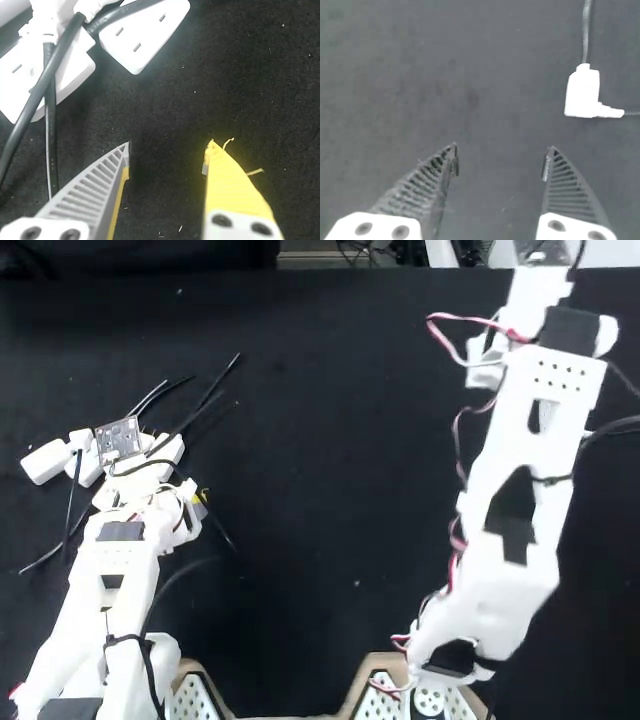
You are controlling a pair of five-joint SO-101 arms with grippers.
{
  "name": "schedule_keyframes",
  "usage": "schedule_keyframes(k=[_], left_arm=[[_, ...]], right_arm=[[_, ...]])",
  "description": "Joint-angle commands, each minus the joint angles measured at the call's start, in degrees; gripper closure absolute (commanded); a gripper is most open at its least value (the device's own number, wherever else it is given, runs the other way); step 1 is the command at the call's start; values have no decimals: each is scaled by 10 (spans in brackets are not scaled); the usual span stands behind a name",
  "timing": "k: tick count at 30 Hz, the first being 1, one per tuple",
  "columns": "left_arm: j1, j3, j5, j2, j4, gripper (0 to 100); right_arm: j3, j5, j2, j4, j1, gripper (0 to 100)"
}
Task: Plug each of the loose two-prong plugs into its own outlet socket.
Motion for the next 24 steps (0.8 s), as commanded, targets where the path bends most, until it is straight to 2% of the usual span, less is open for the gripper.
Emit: schedule_keyframes(k=[1, 12, 17, 24], left_arm=[[7, -9, 3, -11, -10, 762], [7, -9, 3, -11, -10, 762], [7, -9, 3, -11, -10, 762], [7, -12, 3, -11, -10, 762]], right_arm=[[158, -18, -127, -39, -40, 743], [737, -91, -380, -388, -249, 744], [887, -104, -415, -555, -310, 744], [1028, -103, -414, -746, -338, 744]])
